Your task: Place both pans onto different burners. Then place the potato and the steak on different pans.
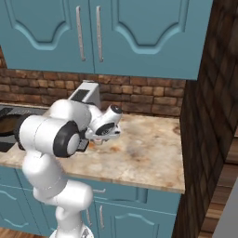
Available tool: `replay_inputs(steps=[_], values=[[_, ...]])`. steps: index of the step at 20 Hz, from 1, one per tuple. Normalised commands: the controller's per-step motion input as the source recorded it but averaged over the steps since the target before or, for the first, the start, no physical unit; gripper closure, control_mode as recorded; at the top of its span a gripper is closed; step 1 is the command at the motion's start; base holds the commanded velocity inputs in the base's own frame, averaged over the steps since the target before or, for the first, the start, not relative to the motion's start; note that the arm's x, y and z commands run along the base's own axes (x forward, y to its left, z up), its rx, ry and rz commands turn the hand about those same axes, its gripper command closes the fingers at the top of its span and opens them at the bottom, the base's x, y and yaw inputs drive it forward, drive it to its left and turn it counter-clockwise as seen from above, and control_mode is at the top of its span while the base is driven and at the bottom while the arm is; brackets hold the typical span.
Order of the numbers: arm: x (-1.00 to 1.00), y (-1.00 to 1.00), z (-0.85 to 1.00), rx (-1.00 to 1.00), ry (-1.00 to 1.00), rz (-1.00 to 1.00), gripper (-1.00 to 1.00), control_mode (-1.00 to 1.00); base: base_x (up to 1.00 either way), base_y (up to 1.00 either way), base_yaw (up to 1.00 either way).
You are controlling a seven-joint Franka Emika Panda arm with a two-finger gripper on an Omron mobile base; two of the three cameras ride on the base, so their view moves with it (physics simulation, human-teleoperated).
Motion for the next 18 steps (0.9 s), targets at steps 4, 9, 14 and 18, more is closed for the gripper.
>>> replay_inputs(steps=[4, 9, 14, 18], values=[[-0.70, 0.00, 0.69, 0.01, 0.00, -0.06, 1.00, -1.00, 0.00, 0.00, 0.00], [-0.63, -0.01, 0.70, 0.00, 0.00, -0.06, 1.00, -1.00, 0.00, 0.00, 0.00], [-0.57, 0.00, 0.51, 0.00, 0.00, -0.05, 1.00, -1.00, 0.00, 0.00, 0.00], [-0.49, 0.00, 0.46, 0.00, 0.00, -0.07, 1.00, -1.00, 0.00, 0.00, 0.00]])
